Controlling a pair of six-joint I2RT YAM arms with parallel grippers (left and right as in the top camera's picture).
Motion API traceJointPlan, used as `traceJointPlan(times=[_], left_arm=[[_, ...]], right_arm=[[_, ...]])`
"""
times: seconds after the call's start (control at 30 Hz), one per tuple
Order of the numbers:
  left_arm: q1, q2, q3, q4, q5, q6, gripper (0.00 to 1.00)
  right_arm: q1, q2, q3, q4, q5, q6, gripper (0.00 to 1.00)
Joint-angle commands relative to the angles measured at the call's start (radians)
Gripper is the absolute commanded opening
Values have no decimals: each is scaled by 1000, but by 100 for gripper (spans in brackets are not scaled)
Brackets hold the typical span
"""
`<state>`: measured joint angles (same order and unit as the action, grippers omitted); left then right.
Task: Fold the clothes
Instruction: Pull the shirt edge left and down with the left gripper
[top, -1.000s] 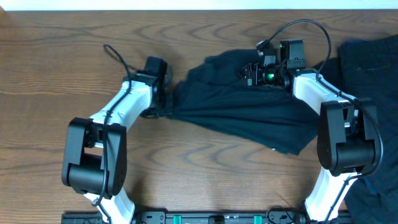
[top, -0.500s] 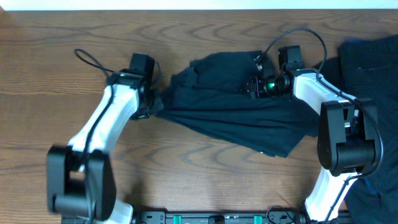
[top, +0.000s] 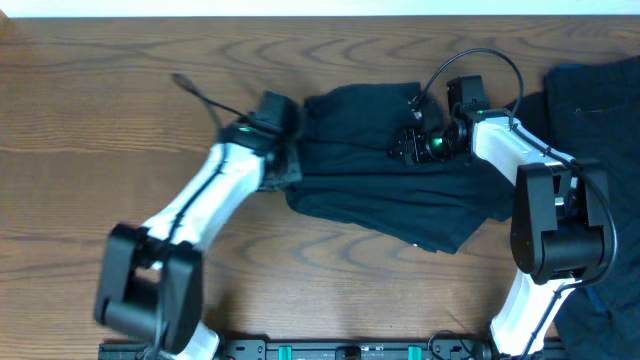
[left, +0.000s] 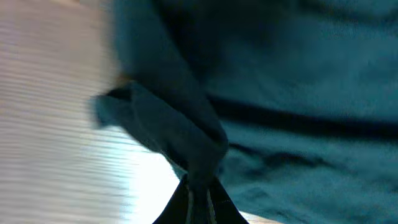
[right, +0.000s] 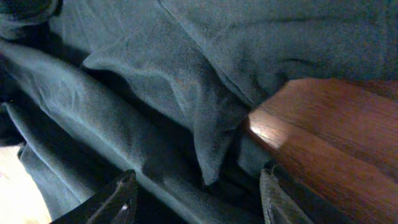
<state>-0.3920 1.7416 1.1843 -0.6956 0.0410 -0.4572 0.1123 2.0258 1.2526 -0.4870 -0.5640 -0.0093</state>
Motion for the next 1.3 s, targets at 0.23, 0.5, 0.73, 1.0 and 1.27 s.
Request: traceJointPlan(times=[0.23, 0.5, 0.73, 1.0, 1.27], left_arm=[[-89, 140, 13, 9, -10, 8, 6], [-71, 26, 43, -2, 2, 45, 69], [-13, -91, 43, -32, -2, 8, 72], [37, -95, -18, -41, 7, -227, 72], [37, -94, -89, 62, 12, -425, 70]], right_arm=[[-6, -26, 14, -22, 43, -16, 61], [-6, -26, 14, -23, 63, -16, 61], [-6, -26, 14, -22, 63, -16, 62], [-6, -26, 14, -22, 64, -34, 63], [-6, -26, 14, -23, 64, -34, 64]])
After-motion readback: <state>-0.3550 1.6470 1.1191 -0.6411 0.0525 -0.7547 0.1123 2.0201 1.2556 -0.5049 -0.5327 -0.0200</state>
